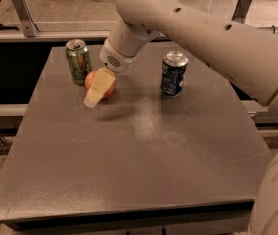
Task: Move apple near green can
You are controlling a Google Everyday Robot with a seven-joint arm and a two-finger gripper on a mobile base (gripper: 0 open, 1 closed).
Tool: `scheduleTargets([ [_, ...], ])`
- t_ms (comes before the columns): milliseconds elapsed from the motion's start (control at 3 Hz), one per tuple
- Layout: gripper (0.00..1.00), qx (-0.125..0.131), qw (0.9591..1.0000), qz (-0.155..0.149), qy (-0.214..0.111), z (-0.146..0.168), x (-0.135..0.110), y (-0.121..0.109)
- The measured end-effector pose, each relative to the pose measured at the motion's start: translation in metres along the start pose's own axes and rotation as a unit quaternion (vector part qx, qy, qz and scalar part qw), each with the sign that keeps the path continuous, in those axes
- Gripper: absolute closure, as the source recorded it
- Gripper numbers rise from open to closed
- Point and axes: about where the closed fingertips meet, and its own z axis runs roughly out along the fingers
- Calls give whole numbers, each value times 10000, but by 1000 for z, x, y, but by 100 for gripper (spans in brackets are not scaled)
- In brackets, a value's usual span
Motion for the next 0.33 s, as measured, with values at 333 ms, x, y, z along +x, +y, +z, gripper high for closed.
scheduleTargets([
  [333, 0, 0, 10000, 0, 0, 0, 0, 0],
])
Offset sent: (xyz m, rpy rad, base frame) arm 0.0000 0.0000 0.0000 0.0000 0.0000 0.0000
